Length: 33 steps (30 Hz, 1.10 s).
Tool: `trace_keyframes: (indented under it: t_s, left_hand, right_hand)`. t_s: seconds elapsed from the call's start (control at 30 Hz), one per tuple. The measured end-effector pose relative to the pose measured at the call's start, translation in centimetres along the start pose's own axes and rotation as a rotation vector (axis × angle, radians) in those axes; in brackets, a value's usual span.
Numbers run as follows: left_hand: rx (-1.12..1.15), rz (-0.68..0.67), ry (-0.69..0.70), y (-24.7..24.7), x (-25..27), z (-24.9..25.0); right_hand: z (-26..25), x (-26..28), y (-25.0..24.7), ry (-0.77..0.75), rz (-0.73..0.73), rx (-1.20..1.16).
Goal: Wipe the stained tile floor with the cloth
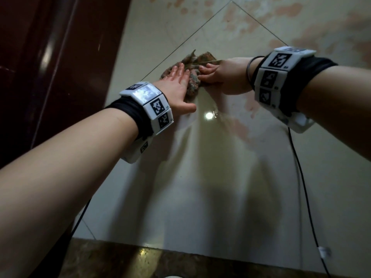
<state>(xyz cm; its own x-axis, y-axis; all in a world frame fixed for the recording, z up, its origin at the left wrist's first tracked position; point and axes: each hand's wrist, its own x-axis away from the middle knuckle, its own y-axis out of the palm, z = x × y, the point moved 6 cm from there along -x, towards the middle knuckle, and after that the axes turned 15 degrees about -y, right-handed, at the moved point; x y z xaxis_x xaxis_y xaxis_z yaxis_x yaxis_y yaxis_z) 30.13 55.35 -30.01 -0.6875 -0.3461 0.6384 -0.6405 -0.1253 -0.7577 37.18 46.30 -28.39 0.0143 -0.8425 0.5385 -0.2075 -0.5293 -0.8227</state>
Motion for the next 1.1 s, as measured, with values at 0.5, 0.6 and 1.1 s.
trace_keyframes:
  t_s: [0.5,0.6,1.1]
  left_hand:
    - [-0.095,0.031,0.116,-0.1,0.6,5.0]
    - [-0.121,0.049,0.148,0.4,1.1,6.1]
    - [-0.245,0.076,0.275,3.2,6.1,9.9]
  right_hand:
    - [1.2,4.1,2.4,0.057,-0.012,0.009]
    - [0.6,5.4,3.5,0.055,-0.075,0.052]
    - [-3.8,10.7,6.4,0.033,-0.244,0.057]
